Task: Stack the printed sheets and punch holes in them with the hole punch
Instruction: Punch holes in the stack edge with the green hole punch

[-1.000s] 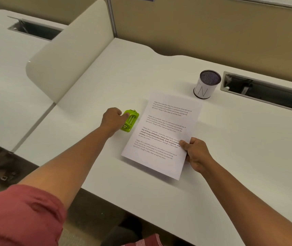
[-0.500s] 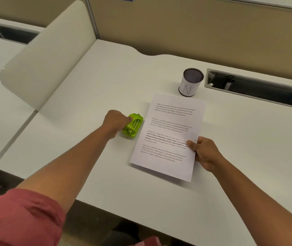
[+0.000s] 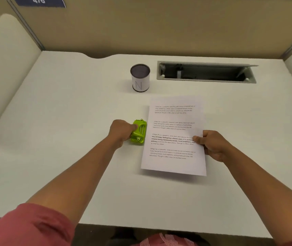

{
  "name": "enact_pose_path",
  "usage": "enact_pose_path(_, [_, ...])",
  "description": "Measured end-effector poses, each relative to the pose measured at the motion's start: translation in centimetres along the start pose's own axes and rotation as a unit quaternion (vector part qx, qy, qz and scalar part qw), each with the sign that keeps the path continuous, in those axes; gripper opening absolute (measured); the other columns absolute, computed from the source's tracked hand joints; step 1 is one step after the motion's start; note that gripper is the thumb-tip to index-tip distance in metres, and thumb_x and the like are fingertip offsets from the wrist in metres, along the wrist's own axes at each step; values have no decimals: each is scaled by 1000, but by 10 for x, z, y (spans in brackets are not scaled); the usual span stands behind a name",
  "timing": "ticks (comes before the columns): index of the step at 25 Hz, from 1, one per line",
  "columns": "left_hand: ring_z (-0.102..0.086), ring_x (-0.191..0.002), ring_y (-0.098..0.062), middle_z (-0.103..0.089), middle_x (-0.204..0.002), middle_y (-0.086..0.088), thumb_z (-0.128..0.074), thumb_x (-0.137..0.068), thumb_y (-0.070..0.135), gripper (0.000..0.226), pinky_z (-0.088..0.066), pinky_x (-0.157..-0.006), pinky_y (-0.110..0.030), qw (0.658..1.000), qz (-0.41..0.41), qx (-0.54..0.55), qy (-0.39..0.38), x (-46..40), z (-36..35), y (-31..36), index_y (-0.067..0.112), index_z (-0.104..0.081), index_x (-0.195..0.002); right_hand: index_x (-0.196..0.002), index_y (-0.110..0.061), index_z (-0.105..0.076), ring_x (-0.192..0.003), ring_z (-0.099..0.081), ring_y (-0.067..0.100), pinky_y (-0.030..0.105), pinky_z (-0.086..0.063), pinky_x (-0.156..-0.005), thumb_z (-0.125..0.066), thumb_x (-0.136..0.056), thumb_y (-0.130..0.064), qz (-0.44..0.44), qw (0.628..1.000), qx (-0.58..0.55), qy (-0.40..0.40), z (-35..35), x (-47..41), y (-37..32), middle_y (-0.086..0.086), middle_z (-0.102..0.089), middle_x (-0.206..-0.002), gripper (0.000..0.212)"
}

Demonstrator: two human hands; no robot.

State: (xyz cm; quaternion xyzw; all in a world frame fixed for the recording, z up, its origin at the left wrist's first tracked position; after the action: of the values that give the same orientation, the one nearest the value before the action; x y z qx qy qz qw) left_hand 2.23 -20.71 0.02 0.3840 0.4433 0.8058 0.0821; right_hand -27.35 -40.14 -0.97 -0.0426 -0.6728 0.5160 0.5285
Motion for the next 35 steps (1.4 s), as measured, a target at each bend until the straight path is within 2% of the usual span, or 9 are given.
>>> enact_pose_path(4, [-60,-79,-27,-59,-85,-18,-80,-84,13,22,-56,-91,-58,1000,-2,-10,-16,8,-37,2,5,-60,-88,-115,-2,-68,-92,-73,30,47,-59,-86,-64,-97,-5,-9,1000,3,7,28,4,10,13,-76,-109,18])
enact_pose_path(10, [-63,-79,-28,-59,-85,-19,-82,-83,12,31,-59,-88,-61,1000,10,1,-16,13,-60,-2,8,-53,-72,-108,-4,-69,-78,-76,20,32,-60,-61,-65,-97,-4,-21,1000,-10,10,43,2,22,9,-78,-100,12])
enact_pose_path(14, [-62,-77,-27,-57,-83,-17,-80,-83,11,28,-59,-86,-61,1000,12,4,-20,13,-62,-4,7,-54,-73,-105,-4,-69,-76,-77,20,32,-61,-60,-66,-96,-4,-22,1000,-13,9,39,-4,21,8,-79,-97,10])
enact_pose_path(16, [-63,-77,-28,-59,-84,-18,-80,-83,12,24,-61,-85,-59,1000,13,3,-21,11,-62,-5,6,-58,-78,-106,-3,-69,-77,-77,21,33,-61,-61,-66,-96,-4,-20,1000,-10,3,34,-7,19,7,-80,-94,11])
enact_pose_path(21, [-67,-76,-29,-64,-85,-19,-81,-85,13,28,-64,-82,-51,1000,16,8,-20,9,-63,-7,7,-58,-70,-112,-2,-69,-85,-75,26,36,-62,-70,-65,-97,-5,-16,1000,1,-1,25,-11,17,12,-77,-104,16])
enact_pose_path(24, [-67,-71,-25,-65,-84,-18,-81,-86,14,28,-65,-68,-36,1000,17,8,-20,8,-63,-8,7,-59,-70,-112,-2,-69,-80,-75,22,32,-61,-61,-65,-97,-4,-17,1000,-5,-3,25,-11,18,11,-77,-102,16])
enact_pose_path(26, [-67,-67,-22,-66,-83,-17,-81,-86,15,27,-62,-60,-29,1000,17,9,-22,9,-63,-7,7,-60,-71,-112,-2,-69,-79,-75,21,31,-61,-61,-65,-96,-3,-17,1000,-7,-4,25,-11,17,11,-76,-103,16])
enact_pose_path(32, [-68,-67,-20,-68,-87,-18,-82,-86,14,24,-58,-50,-24,999,32,10,-30,9,-62,-5,6,-61,-77,-110,-2,-70,-74,-77,18,29,-61,-58,-65,-96,-3,-17,1000,-10,-8,26,-14,16,10,-77,-101,14])
enact_pose_path(35, [-68,-68,-20,-68,-86,-16,-83,-84,13,23,-59,-51,-26,998,34,-25,-47,9,-62,2,8,-61,-80,-106,-3,-70,-74,-77,17,29,-61,-60,-65,-96,-2,-15,1000,-13,-8,26,-16,18,10,-77,-101,12])
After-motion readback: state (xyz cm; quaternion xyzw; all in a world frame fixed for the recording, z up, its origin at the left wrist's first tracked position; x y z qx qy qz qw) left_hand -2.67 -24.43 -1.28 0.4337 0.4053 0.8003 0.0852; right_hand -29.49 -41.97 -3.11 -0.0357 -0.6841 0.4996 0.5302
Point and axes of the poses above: each hand's wrist, its own x-axis away from the middle knuckle, its own z-axis out of the back of the hand, y = z × x, the point moved 5 cm from there along -x, towards the middle knuckle
